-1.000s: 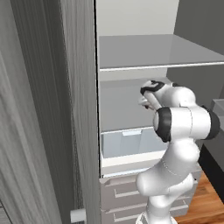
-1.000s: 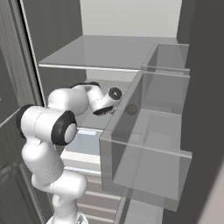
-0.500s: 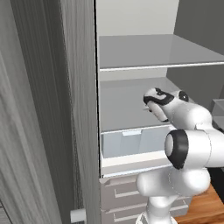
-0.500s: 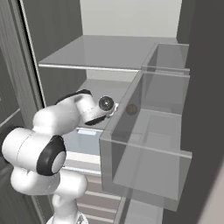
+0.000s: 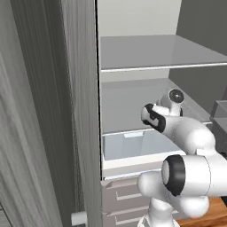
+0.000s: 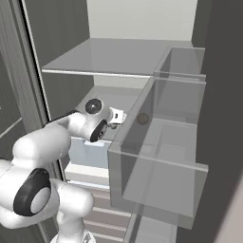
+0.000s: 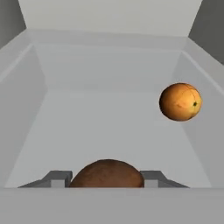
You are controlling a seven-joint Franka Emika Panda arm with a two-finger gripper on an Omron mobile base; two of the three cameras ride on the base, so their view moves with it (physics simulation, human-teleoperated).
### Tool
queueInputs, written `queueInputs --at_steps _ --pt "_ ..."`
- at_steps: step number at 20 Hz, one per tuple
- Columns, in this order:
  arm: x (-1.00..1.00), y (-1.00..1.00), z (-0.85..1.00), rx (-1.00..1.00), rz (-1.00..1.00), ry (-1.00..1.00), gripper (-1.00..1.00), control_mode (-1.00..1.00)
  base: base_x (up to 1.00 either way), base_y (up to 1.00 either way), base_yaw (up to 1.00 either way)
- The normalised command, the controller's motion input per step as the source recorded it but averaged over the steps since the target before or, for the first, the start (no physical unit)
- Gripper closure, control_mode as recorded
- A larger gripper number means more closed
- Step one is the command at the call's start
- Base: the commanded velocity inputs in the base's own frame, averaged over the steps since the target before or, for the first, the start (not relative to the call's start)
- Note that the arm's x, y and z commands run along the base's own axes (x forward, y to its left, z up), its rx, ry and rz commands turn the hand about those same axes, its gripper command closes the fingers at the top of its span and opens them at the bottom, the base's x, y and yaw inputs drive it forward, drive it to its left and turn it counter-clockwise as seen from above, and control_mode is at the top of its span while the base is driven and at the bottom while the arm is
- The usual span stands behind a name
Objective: Pick mushroom from the fridge and place it on the plate on the counter.
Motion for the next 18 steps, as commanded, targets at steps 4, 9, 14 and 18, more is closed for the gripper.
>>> queueInputs --at_steps 4,9,14,18 --pt "-0.62 -0.02 0.41 0.0 -0.23 0.13 1.0 -1.0 0.0 0.0 0.0" --pt "-0.75 -0.28 0.18 0.16 -0.18 0.03 1.0 -1.0 0.0 0.0 0.0" --pt "-0.62 -0.08 0.17 0.11 -0.09 0.09 1.0 -1.0 0.0 0.0 0.0" --pt "-0.52 0.04 0.29 0.0 0.0 0.16 1.0 -1.0 0.0 0.0 0.0"
